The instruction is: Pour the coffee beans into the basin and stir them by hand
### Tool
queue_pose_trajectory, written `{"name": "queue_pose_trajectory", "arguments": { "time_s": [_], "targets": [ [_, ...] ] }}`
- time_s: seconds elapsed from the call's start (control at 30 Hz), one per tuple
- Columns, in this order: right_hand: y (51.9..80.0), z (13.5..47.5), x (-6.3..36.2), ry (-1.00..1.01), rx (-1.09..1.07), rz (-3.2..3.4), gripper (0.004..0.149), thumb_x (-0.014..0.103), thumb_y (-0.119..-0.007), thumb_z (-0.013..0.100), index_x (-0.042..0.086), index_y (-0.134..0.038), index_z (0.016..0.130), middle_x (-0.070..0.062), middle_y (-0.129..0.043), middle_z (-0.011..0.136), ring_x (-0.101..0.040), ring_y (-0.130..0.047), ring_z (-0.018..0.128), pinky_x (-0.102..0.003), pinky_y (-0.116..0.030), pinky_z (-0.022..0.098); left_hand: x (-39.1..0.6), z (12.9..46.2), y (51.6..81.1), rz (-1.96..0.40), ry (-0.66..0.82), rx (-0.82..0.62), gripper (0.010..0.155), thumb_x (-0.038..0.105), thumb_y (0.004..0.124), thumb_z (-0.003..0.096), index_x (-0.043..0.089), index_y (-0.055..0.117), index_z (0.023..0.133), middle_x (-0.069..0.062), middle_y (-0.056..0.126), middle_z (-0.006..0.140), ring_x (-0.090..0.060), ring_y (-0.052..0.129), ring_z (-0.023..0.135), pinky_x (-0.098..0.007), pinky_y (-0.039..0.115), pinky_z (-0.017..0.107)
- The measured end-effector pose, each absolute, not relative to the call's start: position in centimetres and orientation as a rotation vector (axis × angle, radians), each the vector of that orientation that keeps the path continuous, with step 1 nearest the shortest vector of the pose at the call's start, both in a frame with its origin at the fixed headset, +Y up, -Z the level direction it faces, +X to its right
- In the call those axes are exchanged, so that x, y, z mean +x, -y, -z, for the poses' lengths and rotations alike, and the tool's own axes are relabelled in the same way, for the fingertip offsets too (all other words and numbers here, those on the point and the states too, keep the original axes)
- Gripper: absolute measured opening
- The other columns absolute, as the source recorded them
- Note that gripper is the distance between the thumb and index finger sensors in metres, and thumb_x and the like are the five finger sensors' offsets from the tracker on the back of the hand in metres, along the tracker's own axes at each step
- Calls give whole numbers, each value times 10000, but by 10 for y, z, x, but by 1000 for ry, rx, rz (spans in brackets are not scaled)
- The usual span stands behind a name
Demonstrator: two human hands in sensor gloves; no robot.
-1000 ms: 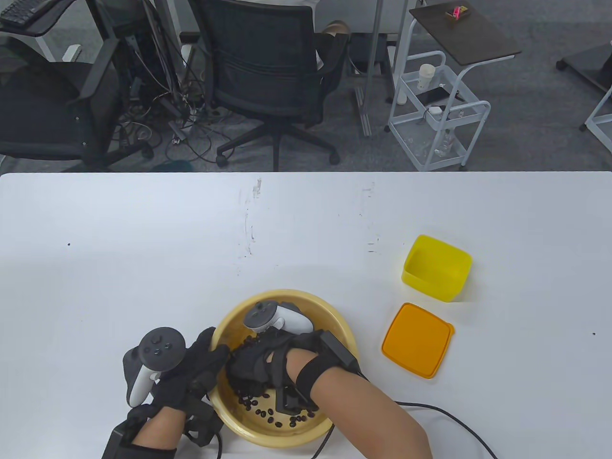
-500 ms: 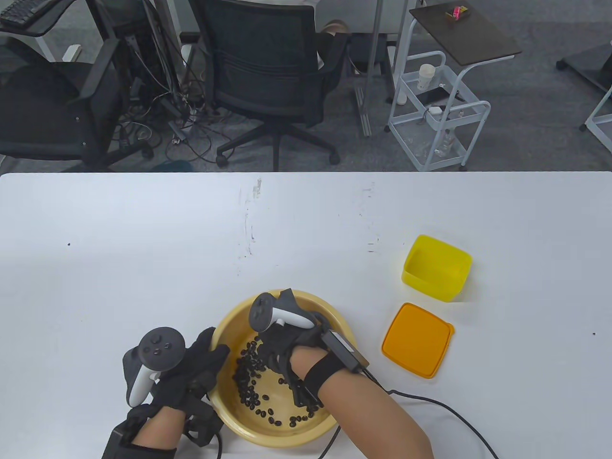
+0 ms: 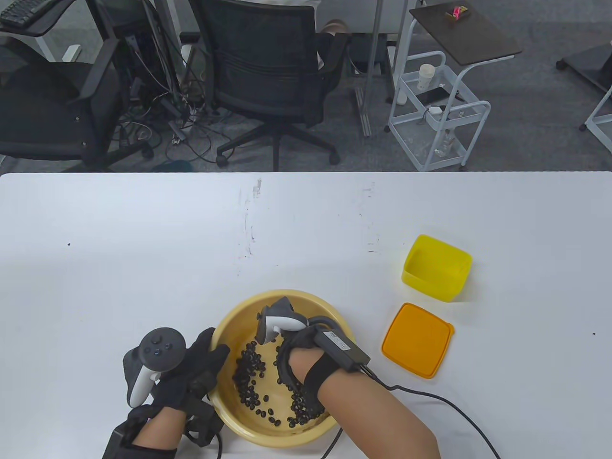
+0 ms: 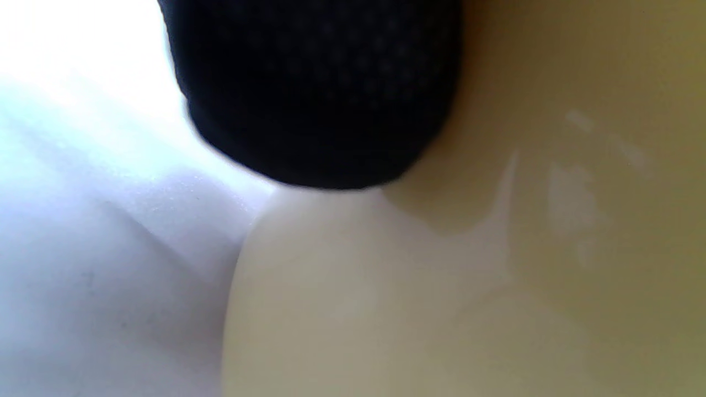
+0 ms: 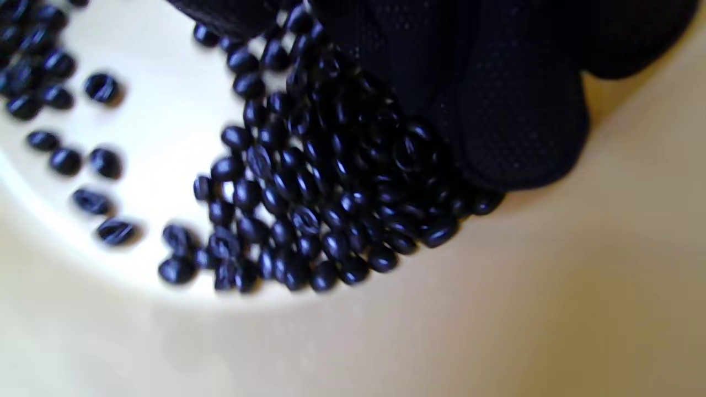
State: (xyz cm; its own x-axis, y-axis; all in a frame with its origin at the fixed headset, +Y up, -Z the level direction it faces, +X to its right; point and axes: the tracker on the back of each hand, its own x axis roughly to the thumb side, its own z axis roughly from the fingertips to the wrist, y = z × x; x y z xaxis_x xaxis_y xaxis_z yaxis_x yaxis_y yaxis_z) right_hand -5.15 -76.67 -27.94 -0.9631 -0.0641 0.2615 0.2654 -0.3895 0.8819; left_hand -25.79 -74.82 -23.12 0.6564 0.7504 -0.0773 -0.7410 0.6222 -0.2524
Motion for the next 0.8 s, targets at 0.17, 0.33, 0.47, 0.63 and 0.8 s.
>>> {"name": "queue_pose_trajectory", "arguments": {
  "time_s": [0.17, 0.33, 0.47, 0.63, 0.8],
  "targets": [
    [778, 267, -62, 1918, -322, 2405, 657, 360, -630, 459, -253, -656, 691, -448, -845, 558, -482, -1003, 348, -648, -687, 410, -258, 231, 748, -852, 36, -271, 573, 338, 691, 594, 0, 529, 1028, -285, 903, 676, -103, 1004, 68, -376, 824, 575],
    [782, 260, -74, 2354, -514, 2493, 654, 396, -589, 477, -175, -604, 794, -363, -824, 659, -438, -978, 448, -613, -661, 477, -258, 231, 748, -848, 35, -271, 573, 339, 691, 594, 1, 530, 1028, -284, 904, 675, -101, 1004, 68, -375, 824, 575],
    [780, 266, -81, 2475, -729, 2673, 673, 406, -538, 506, -95, -388, 929, -285, -665, 827, -444, -804, 730, -604, -528, 589, -258, 230, 748, -844, 34, -272, 573, 338, 691, 594, 3, 531, 1030, -283, 905, 675, -103, 1004, 69, -376, 824, 573],
    [772, 281, -78, 2175, -673, 2972, 660, 406, -514, 517, 58, -201, 982, -194, -432, 966, -395, -650, 798, -568, -424, 634, -258, 231, 748, -850, 39, -273, 573, 339, 693, 592, 5, 532, 1029, -286, 904, 673, -105, 1005, 70, -379, 822, 572],
    [762, 296, -73, 1667, -651, 3050, 655, 420, -497, 520, 73, -184, 979, -161, -413, 981, -351, -644, 782, -556, -412, 642, -258, 231, 748, -851, 40, -275, 573, 339, 694, 590, 10, 533, 1029, -284, 903, 675, -105, 1006, 72, -380, 821, 572]
  ]
}}
